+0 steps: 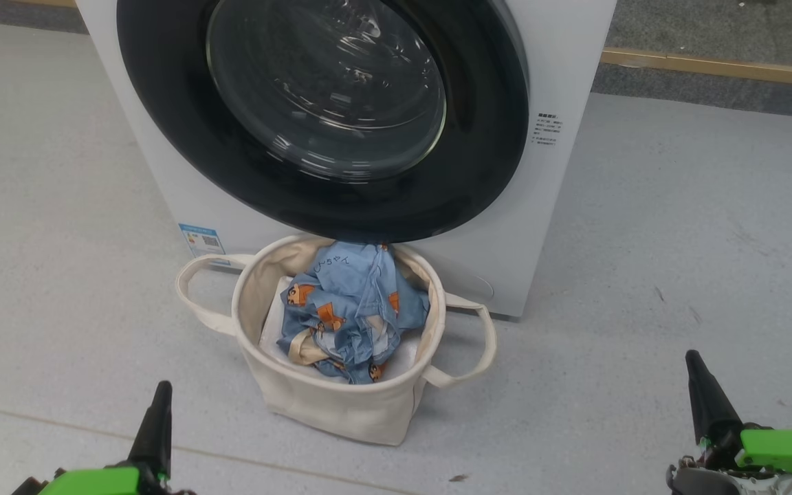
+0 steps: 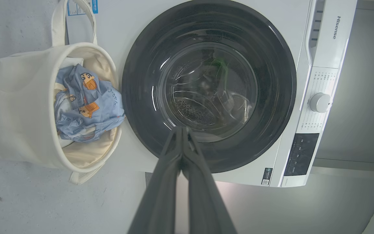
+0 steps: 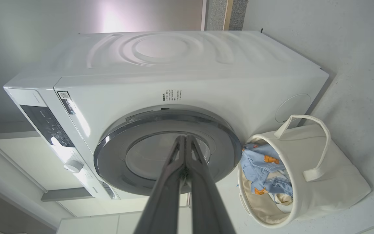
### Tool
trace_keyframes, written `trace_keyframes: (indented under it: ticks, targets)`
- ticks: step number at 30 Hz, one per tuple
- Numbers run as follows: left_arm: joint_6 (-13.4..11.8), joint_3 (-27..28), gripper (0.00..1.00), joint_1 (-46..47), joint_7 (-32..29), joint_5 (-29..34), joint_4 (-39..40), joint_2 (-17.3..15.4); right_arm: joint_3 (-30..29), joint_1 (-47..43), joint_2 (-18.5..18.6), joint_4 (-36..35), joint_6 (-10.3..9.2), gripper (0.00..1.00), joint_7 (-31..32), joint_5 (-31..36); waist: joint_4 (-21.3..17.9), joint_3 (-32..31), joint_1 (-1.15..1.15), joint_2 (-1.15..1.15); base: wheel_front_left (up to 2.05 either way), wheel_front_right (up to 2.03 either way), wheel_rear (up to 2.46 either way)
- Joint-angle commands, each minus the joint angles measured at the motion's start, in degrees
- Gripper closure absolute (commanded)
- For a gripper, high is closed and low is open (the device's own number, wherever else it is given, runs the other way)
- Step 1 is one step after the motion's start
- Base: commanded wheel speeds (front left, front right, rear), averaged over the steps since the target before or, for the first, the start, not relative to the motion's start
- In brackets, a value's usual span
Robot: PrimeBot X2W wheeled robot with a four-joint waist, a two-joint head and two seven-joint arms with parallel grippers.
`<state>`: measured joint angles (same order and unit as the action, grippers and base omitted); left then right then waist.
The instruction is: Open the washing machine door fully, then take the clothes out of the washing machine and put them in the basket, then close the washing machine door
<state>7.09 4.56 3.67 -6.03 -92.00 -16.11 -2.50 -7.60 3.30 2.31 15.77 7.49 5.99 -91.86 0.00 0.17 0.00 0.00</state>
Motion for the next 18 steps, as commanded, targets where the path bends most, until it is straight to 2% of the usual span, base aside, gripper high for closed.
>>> trace_keyframes:
  ticks: [1,18]
  targets:
    - [0.4,1.97,1.0,2.52,-0.47,-0.16,2.06,-0.38,1.1,2.88,0.56,-1.75,0.0,1.0,0.47,-0.33,0.0,0.0,0.0,0.0,0.0,0.0,0.0]
    - [0.4,1.96,1.0,2.52,-0.47,-0.17,2.06,-0.38,1.1,2.88,0.56,-1.75,0.0,1.0,0.47,-0.33,0.0,0.0,0.0,0.0,0.0,0.0,0.0]
